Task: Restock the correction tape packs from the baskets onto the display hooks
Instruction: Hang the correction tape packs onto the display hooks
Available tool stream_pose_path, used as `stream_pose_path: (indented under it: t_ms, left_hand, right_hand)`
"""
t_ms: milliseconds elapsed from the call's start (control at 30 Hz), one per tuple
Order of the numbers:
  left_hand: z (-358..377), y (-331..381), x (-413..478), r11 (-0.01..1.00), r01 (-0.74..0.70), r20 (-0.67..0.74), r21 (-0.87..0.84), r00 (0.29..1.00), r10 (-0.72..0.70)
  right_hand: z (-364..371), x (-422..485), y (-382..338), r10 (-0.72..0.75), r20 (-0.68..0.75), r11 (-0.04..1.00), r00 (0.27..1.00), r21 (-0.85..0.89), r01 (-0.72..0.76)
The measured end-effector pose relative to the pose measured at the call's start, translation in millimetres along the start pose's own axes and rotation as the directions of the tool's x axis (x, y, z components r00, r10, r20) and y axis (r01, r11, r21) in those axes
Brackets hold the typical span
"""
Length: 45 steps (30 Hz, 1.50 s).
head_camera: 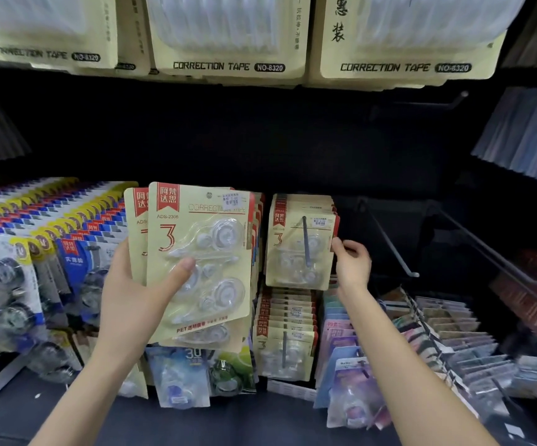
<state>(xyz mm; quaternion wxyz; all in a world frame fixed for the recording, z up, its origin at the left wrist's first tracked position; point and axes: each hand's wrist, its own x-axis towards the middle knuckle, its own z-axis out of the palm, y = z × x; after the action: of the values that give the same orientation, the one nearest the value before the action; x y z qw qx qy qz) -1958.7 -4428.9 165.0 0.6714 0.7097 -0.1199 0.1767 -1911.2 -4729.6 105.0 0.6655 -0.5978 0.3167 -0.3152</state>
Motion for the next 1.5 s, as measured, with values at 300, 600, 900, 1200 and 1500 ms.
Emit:
stream_pose_path:
  t_ms: [300,600,900,1200,1500]
  left_hand:
    - [11.4,4.7,-20.2,0.971,0.163,0.221,-0.176,0.968,-0.123]
    - [12.9,-3.5,-30.7,0.932,0.281,0.289,-0.231,0.934,-0.210]
    - [-9.3,-10.6,-23.0,0.965,0.234,0.111,-0.118,0.969,-0.222]
    - [-5.7,-7.8,-13.7,0.984,0.158,0.068,-0.084,0.986,-0.153]
    - [-4.7,-9.5,-10.2,0.989,0.134,0.092,-0.069,0.988,-0.127]
  right_hand:
    - [-40.9,-150.4,-60.8,-0.379,0.462,0.892,0.802,-0.047,0.449]
    - [-55.6,-158.3,-45.2,-0.135,0.520,0.987,0.844,0.144,0.069]
    - [-109.9,-121.7,-17.2,-0.131,0.489,0.988,0.863,-0.009,0.155]
    - [-100.0,-110.2,-20.4,-0.277,0.404,0.950,0.872,-0.019,0.310]
    - [-97.3,-121.7,-12.3,-0.258,0.375,0.956,0.890,-0.033,0.291]
